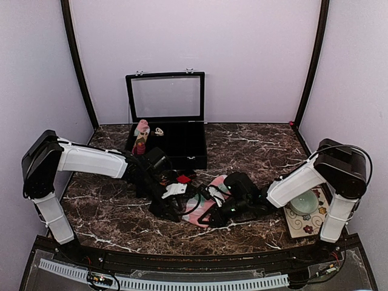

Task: Roll the socks
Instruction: Roll the sock at the center of the board.

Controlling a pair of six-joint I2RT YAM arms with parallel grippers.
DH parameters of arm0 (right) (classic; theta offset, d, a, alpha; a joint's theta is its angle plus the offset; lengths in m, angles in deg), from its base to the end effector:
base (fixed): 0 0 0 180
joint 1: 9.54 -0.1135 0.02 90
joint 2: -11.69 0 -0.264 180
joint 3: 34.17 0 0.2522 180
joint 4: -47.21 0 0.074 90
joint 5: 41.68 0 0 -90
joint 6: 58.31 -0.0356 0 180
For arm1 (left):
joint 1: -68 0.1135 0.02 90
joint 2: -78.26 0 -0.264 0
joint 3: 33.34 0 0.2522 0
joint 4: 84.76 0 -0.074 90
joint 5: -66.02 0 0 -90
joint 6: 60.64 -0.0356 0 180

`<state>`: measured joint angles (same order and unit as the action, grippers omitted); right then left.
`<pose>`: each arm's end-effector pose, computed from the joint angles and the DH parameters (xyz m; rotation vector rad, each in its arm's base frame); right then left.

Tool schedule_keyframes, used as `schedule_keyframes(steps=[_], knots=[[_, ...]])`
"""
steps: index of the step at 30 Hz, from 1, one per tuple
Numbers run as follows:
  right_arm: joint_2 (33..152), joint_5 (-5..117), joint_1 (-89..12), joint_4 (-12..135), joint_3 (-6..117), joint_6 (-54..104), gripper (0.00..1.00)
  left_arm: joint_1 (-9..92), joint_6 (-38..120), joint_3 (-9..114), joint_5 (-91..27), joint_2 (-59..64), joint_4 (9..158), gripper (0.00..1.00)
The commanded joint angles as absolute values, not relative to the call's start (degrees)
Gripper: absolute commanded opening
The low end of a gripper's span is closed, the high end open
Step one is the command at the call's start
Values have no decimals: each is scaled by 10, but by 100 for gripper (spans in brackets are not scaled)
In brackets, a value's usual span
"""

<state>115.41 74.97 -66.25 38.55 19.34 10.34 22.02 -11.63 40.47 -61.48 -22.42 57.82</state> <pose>0.1641 0.2789 0.1060 -1.0174 2.3107 1.1733 0.2195 -0.2583 0.1668 1.9242 1.7378 -0.9024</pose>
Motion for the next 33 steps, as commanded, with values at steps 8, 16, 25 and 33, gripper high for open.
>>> schedule_keyframes(steps=[8, 16, 25, 33], knots=[[1217, 753, -645, 516, 163, 39, 0, 150, -206, 393, -554, -211, 661, 46], [1223, 775, -634, 515, 165, 33, 0, 138, -243, 395, -510, -251, 672, 34], [1216, 787, -629, 499, 157, 30, 0, 138, -240, 408, -474, -288, 673, 28], [1217, 796, -625, 492, 152, 29, 3, 138, -250, 403, -452, -303, 660, 46]])
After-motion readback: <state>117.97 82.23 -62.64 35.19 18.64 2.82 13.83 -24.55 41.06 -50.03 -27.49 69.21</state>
